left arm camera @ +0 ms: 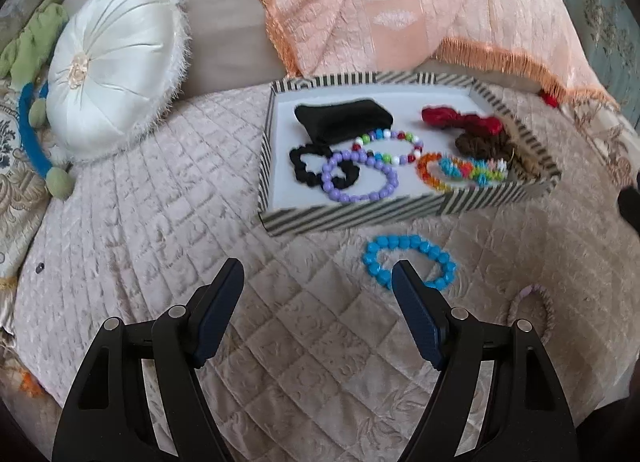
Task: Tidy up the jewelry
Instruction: 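Move the left gripper to the blue bead bracelet and grasp it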
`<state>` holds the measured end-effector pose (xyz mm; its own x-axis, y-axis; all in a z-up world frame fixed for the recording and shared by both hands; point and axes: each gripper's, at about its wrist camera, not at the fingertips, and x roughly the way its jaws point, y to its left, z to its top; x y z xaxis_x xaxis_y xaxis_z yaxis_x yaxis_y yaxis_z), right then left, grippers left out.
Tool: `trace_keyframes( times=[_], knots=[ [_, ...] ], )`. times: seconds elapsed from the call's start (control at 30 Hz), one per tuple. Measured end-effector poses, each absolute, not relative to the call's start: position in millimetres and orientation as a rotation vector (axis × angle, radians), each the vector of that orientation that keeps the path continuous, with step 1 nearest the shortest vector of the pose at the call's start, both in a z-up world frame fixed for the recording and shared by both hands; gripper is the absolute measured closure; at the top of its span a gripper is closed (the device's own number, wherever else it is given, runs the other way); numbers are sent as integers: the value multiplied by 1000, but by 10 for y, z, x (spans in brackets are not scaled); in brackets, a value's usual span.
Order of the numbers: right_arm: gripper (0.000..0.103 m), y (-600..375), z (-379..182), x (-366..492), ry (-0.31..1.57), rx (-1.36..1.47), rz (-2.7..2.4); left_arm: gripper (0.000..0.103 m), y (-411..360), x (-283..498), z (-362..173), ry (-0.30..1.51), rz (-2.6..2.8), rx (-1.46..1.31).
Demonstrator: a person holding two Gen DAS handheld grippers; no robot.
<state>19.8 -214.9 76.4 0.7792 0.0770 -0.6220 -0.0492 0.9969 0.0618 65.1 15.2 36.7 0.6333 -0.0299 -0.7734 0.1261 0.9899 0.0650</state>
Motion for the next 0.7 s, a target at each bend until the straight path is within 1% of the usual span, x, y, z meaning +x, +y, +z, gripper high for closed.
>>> trace_keyframes(
  times=[0.1,0.3,0.4,0.6,0.7],
  knots=[
    [0,-2226,640,263,751,66,56,26,201,679,367,899,-80,89],
    [0,-2250,224,353,976,46,76,26,183,747,93,1014,-98,92],
    [0,-2152,113,345,1018,45,140,26,169,791,17,1037,-105,89],
    [0,-1972,-173,397,1115,-115,84,26,194,812,-33,1051,-114,58],
    [0,-1999,-259,394,1147,-108,89,26,245,852,-173,1120,-124,16]
  ],
)
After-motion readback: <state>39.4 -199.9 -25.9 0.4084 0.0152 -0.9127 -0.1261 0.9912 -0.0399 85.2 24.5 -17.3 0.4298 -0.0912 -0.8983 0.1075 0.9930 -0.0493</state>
